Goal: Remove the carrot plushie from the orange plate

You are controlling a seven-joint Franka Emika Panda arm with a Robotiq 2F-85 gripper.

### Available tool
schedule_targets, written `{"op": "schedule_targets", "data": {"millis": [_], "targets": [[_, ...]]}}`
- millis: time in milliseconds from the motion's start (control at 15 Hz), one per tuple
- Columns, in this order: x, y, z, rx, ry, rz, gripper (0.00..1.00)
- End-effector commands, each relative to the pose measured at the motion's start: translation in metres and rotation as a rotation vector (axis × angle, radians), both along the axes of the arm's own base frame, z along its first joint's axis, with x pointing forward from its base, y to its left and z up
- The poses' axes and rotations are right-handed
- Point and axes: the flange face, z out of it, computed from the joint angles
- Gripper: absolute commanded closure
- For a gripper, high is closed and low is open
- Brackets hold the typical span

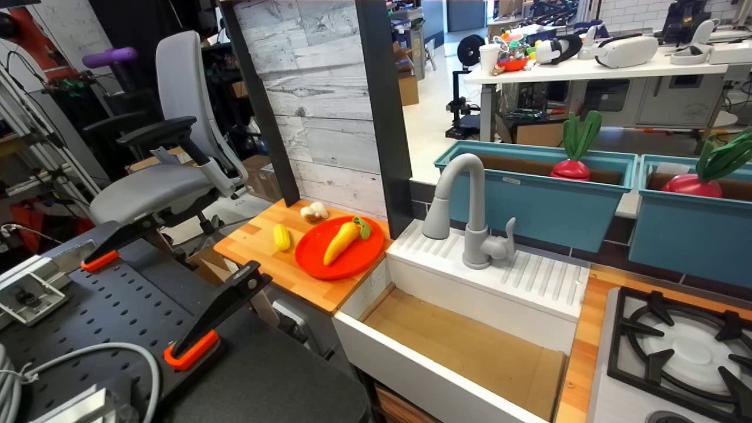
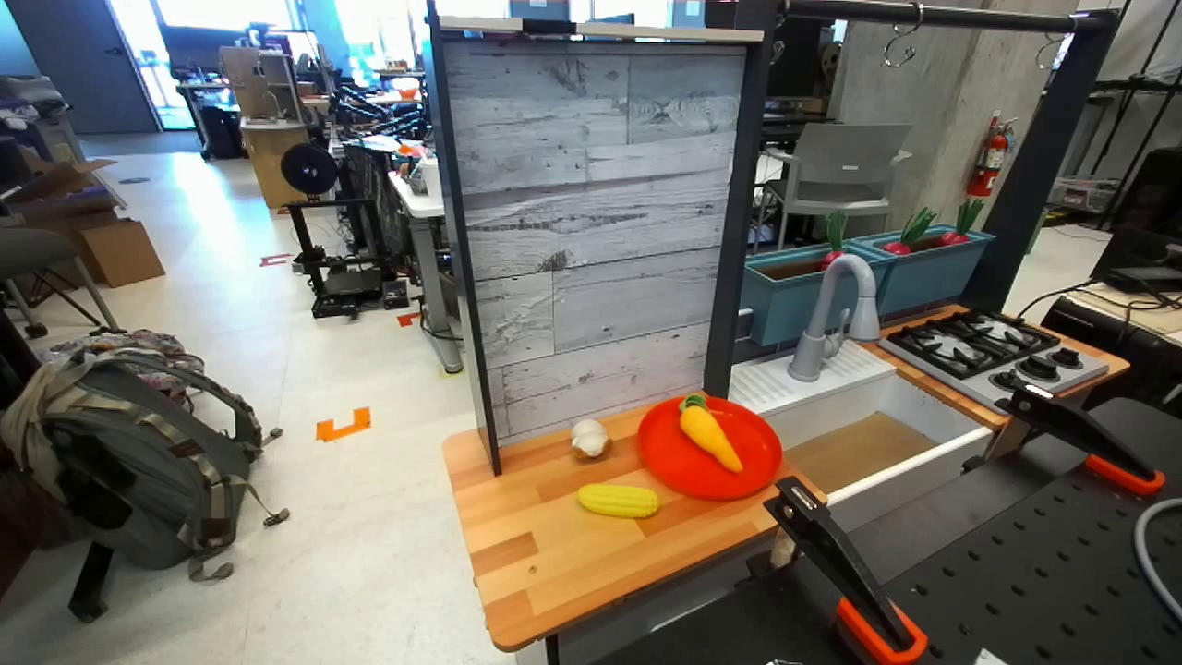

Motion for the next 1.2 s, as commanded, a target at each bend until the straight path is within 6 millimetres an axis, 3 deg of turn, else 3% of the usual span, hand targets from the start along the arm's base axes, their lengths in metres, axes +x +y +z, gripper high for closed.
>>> {"op": "schedule_targets", "data": {"millis": [0,333,867,1133], "targets": [[0.011,-0.001,-0.007,0.036,-0.037,-0.020,0.00],[0.053,0.007,-0.048,0.047,-0.126,-0.015,0.00],[0.126,0.024,-0.155,0.040,-0.154,0.027,0.00],[0.158,0.018,-0.208,0.063,-0.072,0.033,0.00]]}}
